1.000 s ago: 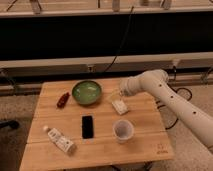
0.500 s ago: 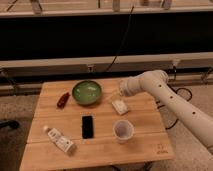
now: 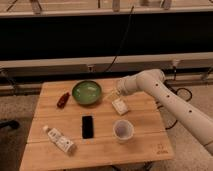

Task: Move the arm in a circular motion

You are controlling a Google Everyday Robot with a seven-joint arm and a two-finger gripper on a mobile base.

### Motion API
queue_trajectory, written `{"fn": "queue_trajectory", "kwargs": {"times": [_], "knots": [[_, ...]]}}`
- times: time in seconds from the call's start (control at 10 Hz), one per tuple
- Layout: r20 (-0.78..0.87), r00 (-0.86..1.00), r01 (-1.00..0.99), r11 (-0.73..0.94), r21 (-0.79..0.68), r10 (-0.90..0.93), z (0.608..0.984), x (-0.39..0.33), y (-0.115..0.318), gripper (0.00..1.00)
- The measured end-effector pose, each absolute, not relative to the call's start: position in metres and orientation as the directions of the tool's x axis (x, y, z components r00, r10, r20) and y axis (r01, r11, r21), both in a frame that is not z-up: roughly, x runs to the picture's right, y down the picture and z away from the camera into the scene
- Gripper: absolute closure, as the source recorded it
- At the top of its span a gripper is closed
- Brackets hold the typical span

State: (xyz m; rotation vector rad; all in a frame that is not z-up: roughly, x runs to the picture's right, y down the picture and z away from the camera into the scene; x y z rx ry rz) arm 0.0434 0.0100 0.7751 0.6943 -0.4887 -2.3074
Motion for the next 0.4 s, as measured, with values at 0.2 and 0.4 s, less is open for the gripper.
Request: {"fn": "queue_trajectory", "kwargs": {"times": [0.2, 0.4], "knots": [[-0.358, -0.645, 0.476, -0.722, 0.503, -0.675, 0.775, 0.045, 0.012, 0.20], [-0.373, -0.659, 0.458, -0.742, 0.489, -0.653, 0.774, 0.055, 0.015, 0.20]]}}
